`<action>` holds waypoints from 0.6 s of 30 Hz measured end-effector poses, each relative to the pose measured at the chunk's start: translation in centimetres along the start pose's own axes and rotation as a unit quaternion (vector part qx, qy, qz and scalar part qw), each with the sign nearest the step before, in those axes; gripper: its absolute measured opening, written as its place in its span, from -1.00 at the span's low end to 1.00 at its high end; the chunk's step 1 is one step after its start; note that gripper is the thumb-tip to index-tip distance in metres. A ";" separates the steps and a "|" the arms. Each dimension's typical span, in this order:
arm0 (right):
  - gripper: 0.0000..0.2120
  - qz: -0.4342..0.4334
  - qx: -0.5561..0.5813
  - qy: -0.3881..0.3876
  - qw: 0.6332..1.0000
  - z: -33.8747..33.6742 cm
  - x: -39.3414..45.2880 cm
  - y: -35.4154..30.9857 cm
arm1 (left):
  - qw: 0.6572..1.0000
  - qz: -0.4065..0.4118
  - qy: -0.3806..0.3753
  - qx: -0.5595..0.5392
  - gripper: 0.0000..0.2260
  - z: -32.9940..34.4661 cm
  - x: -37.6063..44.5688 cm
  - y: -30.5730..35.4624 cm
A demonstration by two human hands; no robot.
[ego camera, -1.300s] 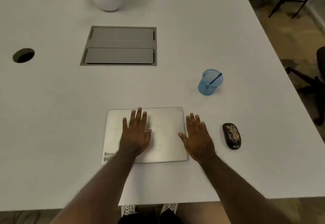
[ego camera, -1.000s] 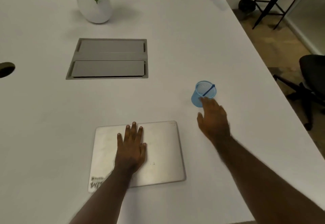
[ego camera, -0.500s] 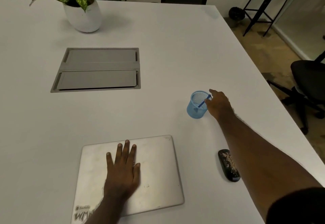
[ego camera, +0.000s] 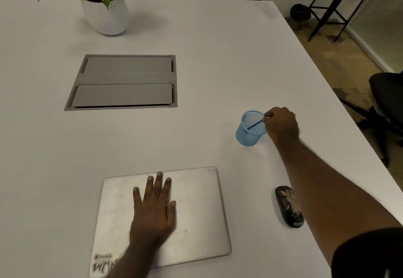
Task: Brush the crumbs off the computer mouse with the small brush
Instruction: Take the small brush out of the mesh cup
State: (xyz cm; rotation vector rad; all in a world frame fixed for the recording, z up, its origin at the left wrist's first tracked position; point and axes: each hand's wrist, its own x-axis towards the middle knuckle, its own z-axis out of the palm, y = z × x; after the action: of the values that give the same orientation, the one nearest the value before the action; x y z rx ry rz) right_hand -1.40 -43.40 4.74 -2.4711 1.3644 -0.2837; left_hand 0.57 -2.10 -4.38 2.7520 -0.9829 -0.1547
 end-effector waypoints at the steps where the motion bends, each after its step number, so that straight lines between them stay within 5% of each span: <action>1: -0.85 -0.005 0.016 -0.006 1.000 -0.3 -0.1 0.0 | 1.000 0.001 0.000 0.005 -0.46 0.0 0.0 0.0; 7: -0.92 0.002 0.137 -0.026 0.990 -4.7 -2.2 0.5 | 1.000 0.001 -0.003 0.008 -0.46 -0.3 0.0 0.2; 9: -0.92 0.051 0.256 -0.039 0.965 -6.7 -3.9 1.8 | 1.000 0.002 -0.001 0.004 -0.47 -0.4 0.0 0.2; 14: -0.83 0.209 0.554 -0.047 0.804 -10.0 -10.9 8.5 | 1.000 -0.020 -0.020 -0.003 -0.47 -0.7 0.3 0.3; 18: -0.80 0.341 0.648 -0.065 0.678 -9.1 -17.2 14.6 | 0.998 -0.036 -0.016 -0.044 -0.44 -1.7 0.8 1.9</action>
State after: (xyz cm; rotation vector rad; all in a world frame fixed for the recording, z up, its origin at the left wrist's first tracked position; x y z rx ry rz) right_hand -24.88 -37.61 7.60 -0.7269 1.1961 -0.5894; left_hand 0.35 -3.76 -2.27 2.7140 -0.8648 -0.2484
